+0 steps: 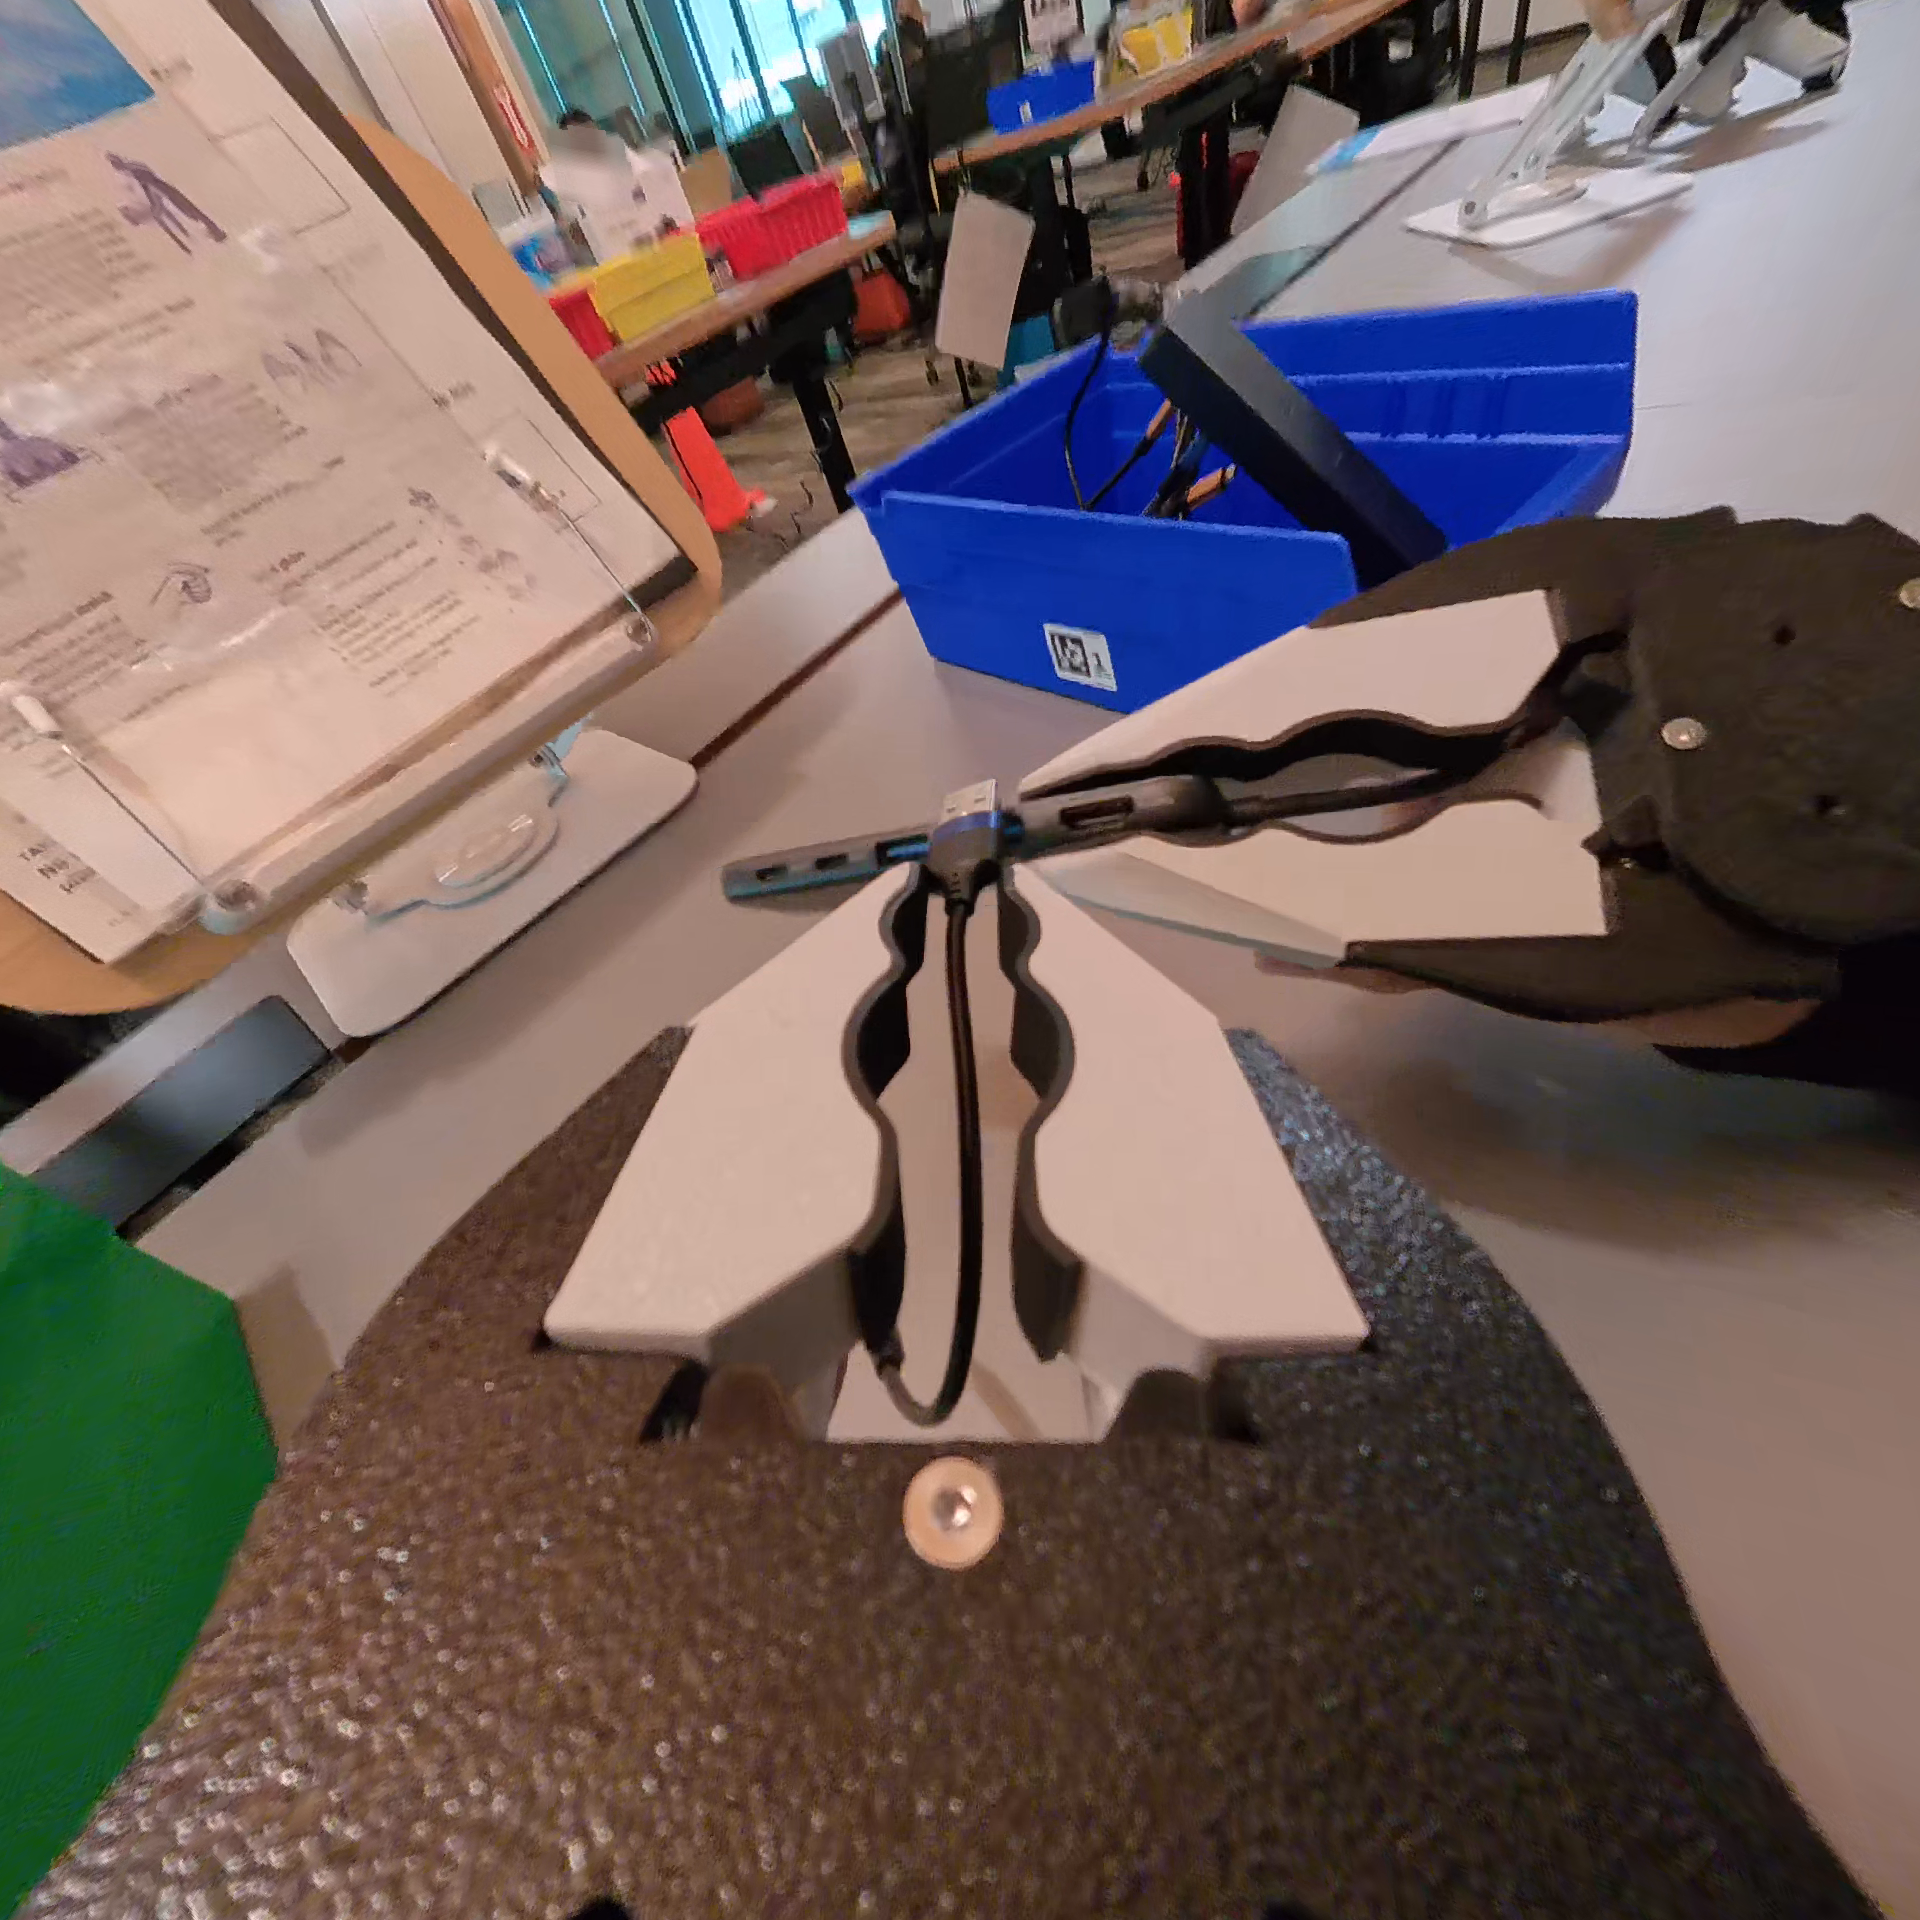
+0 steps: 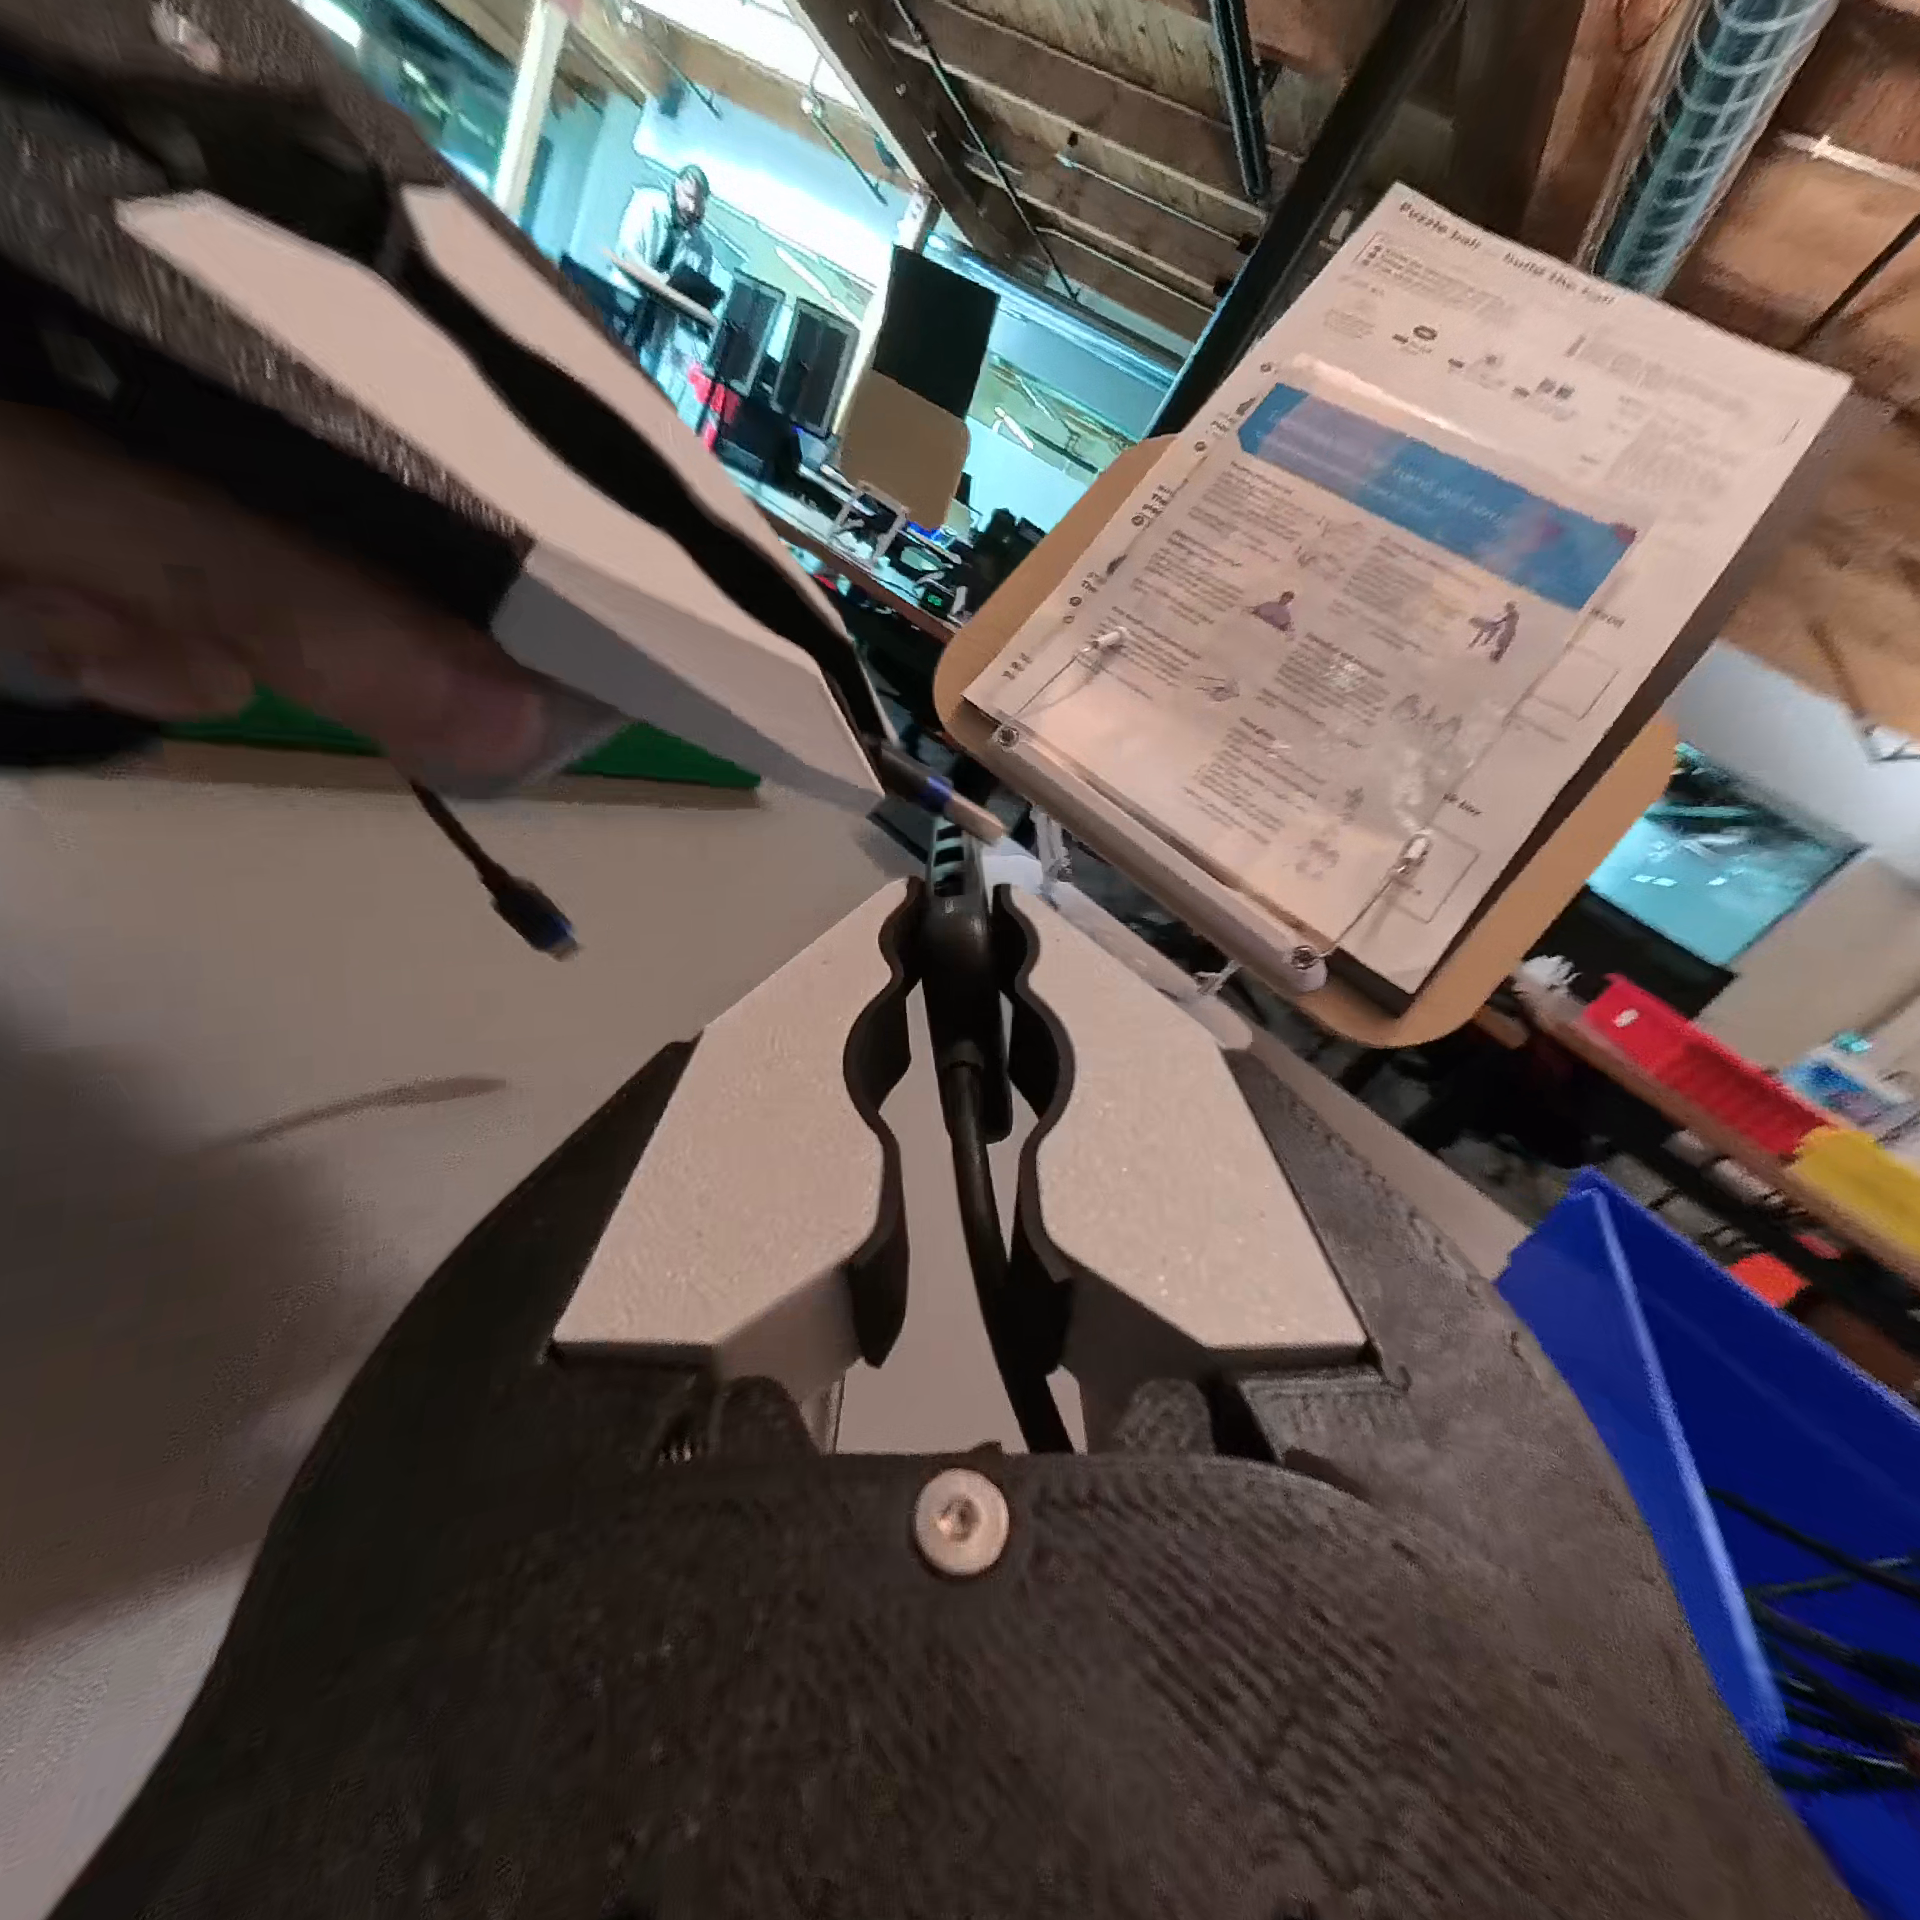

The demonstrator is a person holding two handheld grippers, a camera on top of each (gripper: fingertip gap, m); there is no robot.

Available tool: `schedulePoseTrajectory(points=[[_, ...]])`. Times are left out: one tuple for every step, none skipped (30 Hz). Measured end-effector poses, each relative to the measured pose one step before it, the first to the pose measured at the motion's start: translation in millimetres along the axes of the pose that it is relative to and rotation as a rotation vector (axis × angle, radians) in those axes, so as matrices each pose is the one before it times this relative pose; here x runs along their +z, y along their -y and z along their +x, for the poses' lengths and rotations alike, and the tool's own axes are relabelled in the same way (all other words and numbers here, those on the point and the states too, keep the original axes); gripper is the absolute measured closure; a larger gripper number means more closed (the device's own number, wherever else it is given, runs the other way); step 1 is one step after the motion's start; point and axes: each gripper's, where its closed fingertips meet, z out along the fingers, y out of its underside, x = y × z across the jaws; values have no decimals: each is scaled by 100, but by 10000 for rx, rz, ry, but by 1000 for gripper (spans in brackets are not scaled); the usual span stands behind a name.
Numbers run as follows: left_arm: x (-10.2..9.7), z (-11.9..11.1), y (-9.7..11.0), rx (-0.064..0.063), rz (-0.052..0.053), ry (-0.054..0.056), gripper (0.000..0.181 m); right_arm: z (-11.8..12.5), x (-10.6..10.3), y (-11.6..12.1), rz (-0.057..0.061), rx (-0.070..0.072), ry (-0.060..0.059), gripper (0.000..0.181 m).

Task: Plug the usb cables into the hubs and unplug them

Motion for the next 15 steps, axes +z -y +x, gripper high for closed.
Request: schedulePoseTrajectory(points=[[-99, -103, -462, -173, -413, -147, 170, 159, -19, -163, -55, -361, -120, 171], [-50, -89, -769, -203, -553, -183, 170, 334, -36, -168, -69, -294, -218, 171], [91, -64, -1093, -211, -685, -197, 170, 296, -40, -67, -39, -172, -160, 171], [265, -8, -1326, -177, -752, -224, 170, 184, -34, 32, 34, -97, -71, 171], [408, -137, -1165, -200, -562, -100, 170, 50, -19, 16, 47, -133, -24, 171], [473, -258, -616, -273, -153, 20, 170, -81, -10, 11, 29, -240, -8, 171], [375, -156, -205, -432, 76, -50, 169, -223, -2, 77, 19, -335, 34, 171], [177, 25, 299, -575, 314, -212, 158, -268, 2, 140, 22, -327, 36, 170], [-100, 172, 689, -766, 518, -394, 156, -243, -8, 194, 39, -317, 6, 171], [-292, 304, 917, -881, 638, -546, 153, -205, -34, 224, 67, -389, -10, 171], [-404, 463, 1062, -903, 732, -690, 151, -149, -36, 231, 74, -419, -35, 171], [-415, 396, 1057, -953, 739, -677, 149, -95, -36, 185, 47, -307, -41, 171], [-364, 218, 941, -977, 654, -575, 146, -132, -21, 235, 89, -197, 22, 171], [-250, 129, 690, -933, 499, -515, 144, -270, -19, 320, 163, -197, 103, 171], [-134, 67, 325, -835, 272, -456, 141, -332, -47, 394, 199, -345, 100, 171]])
